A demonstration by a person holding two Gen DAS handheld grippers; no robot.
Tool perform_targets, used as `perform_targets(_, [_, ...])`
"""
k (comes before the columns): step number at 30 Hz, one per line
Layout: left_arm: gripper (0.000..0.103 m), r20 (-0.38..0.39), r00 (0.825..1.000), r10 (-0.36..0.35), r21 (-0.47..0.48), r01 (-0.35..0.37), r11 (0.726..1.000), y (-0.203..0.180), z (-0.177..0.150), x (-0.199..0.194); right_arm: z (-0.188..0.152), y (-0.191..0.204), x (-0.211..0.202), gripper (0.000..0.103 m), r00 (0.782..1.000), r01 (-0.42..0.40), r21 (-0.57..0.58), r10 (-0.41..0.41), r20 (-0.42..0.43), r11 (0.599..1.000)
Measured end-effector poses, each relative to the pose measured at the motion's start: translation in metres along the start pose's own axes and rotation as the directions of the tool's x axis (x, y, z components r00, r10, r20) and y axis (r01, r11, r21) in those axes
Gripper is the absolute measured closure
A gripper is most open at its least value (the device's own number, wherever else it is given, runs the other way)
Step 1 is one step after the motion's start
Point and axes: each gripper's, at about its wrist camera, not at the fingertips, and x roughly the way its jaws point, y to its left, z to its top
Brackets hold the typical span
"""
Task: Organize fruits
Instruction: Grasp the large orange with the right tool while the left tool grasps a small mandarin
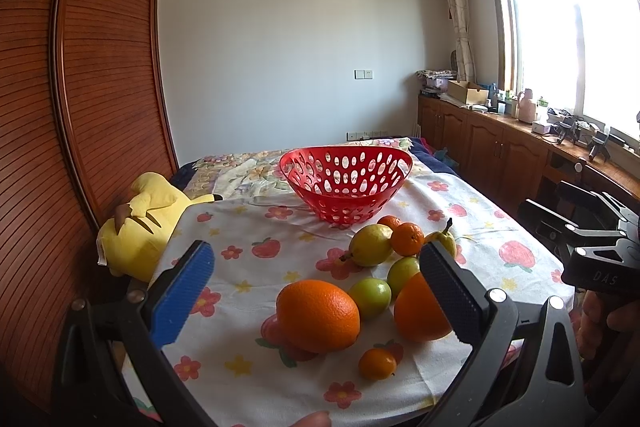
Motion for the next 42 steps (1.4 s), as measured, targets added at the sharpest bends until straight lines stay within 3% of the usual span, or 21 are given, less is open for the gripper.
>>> perform_targets(11, [0.000,-0.030,0.999,-0.013,-0.009,0.013,1.000,0.002,-0.015,0.010,-0.013,0.006,0.013,0.000,1.000,-0.012,0.002,0.012,-0.029,1.000])
perform_targets(23, [0.002,-0.118,0.991,-0.059,-0.025,0.056,0.998,0.006,-0.049,0.040,-0.030,0.008,0.036,0.000,0.992,-0.073,-0.011,0.072,-0.102,0.997])
perform_targets(34, [0.014,-0.225,0.957,-0.181,-0.049,0.174,0.983,-0.004,-0.082,0.068,-0.050,0.018,0.065,0.001,0.967,-0.162,-0.020,0.155,-0.204,0.987])
perform_targets(39, [0.028,-0.241,0.947,-0.211,-0.064,0.201,0.977,-0.008,-0.088,0.075,-0.054,0.021,0.070,0.003,0.958,-0.180,-0.020,0.171,-0.229,0.983])
perform_targets(42, [0.031,-0.251,0.944,-0.216,-0.059,0.207,0.976,-0.010,-0.091,0.076,-0.057,0.023,0.074,0.005,0.955,-0.189,-0.025,0.178,-0.237,0.982])
